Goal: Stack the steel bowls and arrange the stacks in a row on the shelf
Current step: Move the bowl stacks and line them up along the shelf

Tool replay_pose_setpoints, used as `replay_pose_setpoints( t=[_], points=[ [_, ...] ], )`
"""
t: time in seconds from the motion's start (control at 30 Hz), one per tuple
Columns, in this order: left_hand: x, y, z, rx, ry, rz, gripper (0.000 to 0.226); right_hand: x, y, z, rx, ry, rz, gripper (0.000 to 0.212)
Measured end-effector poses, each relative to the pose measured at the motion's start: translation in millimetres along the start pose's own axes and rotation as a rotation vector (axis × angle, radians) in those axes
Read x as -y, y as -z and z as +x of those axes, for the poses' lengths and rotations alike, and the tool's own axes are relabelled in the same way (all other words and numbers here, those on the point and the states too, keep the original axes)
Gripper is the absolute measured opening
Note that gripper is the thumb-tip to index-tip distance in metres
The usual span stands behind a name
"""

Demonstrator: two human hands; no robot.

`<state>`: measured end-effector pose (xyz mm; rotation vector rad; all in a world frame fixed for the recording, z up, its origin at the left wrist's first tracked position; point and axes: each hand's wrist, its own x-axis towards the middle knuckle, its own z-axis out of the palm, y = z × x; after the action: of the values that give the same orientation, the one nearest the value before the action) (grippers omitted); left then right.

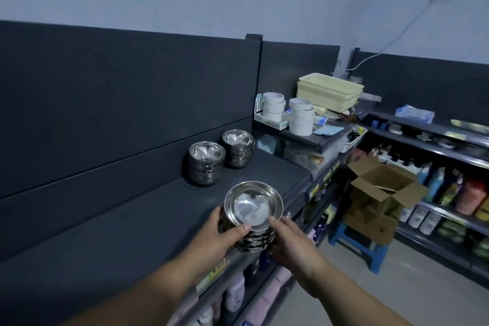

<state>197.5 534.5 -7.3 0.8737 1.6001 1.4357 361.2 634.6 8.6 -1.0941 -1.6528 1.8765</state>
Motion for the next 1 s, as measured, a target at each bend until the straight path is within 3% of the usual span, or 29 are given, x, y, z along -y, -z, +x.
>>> replay_pose_setpoints(
  t=[0.13, 0.3, 0.5, 0.73, 0.83, 1.0],
  points=[
    [5.1, 29.0, 36.4, -0.111, 0.054, -0.013, 0.108, 11.8, -18.9, 59.5, 0.101, -0.019, -0.014, 0.046],
    [12.3, 64.3, 60.3, -0.297, 0.021, -0.11, 0.077, 18.8, -55.1, 124.1, 0.261, -0.045, -0.058, 0.062],
    [8.3, 88.8, 67.2, -0.535, 0.01, -0.026, 0.072, 30.7, -90.8, 176.2, 0.501, -0.053, -0.142, 0.034],
    [10.1, 87.4, 89.0, -0.805, 0.012, -0.049, 0.067, 35.6, -110.8, 224.7, 0.68, -0.044, -0.162, 0.04],
    [14.4, 90.5, 93.9, -0.898, 0.045, 0.008, 0.089, 32.2, -120.8, 237.0, 0.756, -0.036, -0.18, 0.044],
    [21.5, 89.4, 103.7, -1.013, 0.015, -0.033, 0.083, 29.6, -135.1, 249.6, 0.77, 0.018, -0.257, 0.056]
  ],
)
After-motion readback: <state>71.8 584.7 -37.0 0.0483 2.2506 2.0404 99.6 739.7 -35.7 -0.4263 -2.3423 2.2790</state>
